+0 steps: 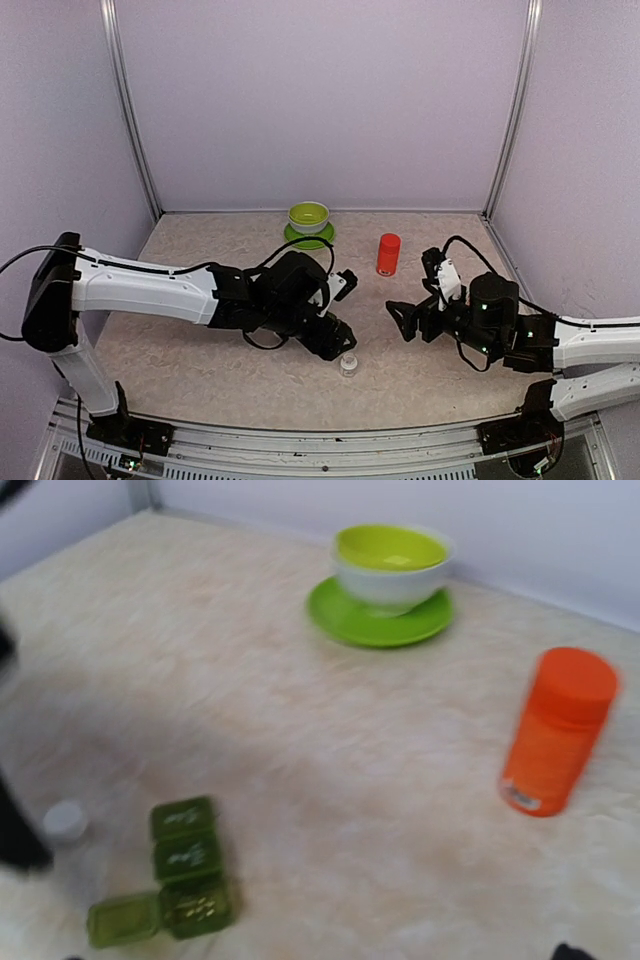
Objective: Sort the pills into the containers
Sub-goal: Pick up the pill bottle from the center of the board.
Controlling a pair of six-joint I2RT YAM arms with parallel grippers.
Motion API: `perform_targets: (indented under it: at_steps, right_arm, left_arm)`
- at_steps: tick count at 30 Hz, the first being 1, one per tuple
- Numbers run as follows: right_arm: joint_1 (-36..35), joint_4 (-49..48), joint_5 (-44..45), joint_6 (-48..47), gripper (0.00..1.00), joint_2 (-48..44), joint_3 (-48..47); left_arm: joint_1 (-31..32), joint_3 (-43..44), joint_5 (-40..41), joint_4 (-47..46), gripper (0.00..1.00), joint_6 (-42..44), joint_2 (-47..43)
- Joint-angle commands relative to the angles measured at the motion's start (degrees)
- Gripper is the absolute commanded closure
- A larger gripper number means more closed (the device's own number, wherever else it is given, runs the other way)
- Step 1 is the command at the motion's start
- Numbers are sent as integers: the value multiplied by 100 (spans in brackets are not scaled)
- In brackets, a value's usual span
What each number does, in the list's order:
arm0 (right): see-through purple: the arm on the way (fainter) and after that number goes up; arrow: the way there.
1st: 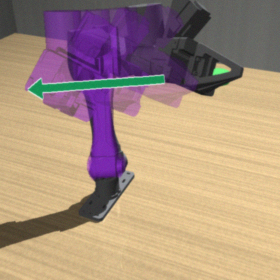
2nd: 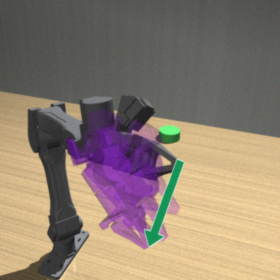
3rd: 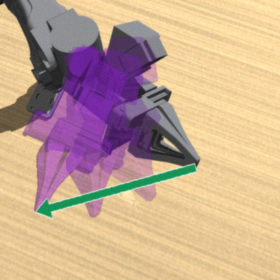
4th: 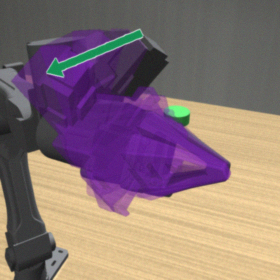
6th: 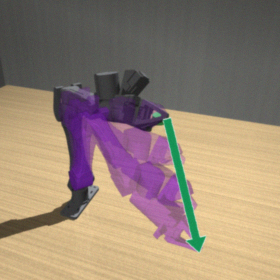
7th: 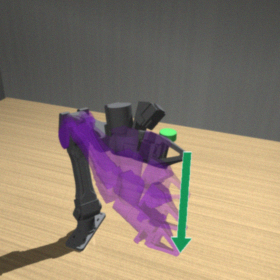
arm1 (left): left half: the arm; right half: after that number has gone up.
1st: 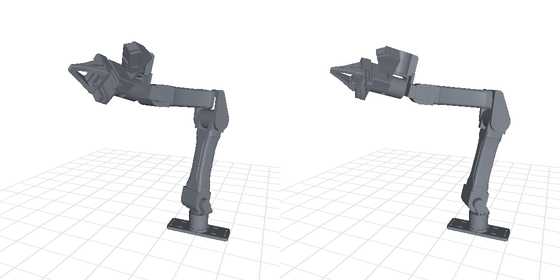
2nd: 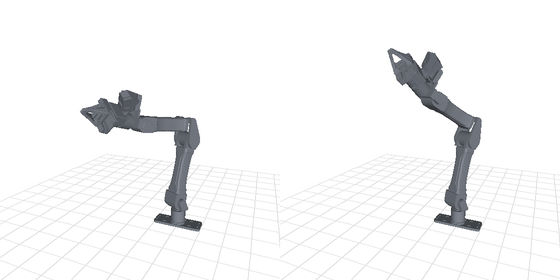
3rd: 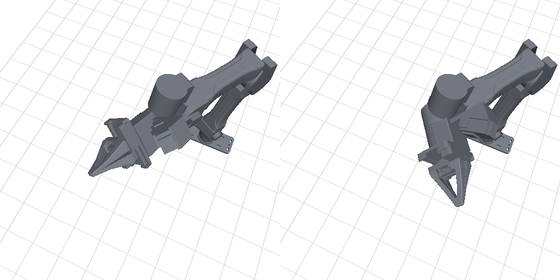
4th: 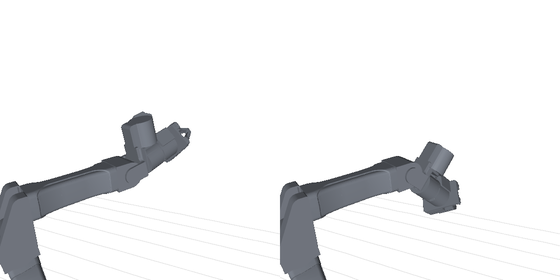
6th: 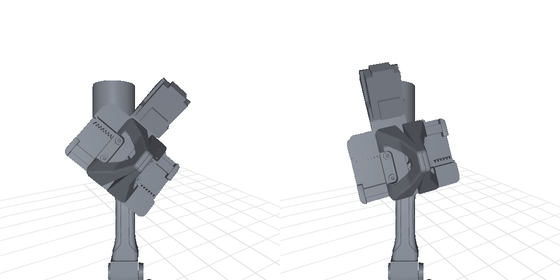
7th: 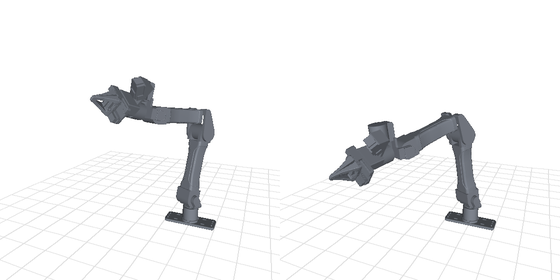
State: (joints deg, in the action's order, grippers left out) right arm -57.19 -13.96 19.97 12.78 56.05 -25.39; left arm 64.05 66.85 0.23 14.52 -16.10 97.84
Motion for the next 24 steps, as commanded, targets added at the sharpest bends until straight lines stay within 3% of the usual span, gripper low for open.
perform_targets:
  at_steps: [1,24]
  right_arm:
    - [88,206,571,297,0,-413,150]
    - [133,238,636,311,0,-317,293]
  left_arm:
    - [128,460,23,376,19,140,547]
    - [432,1102,268,931,37,179,1394]
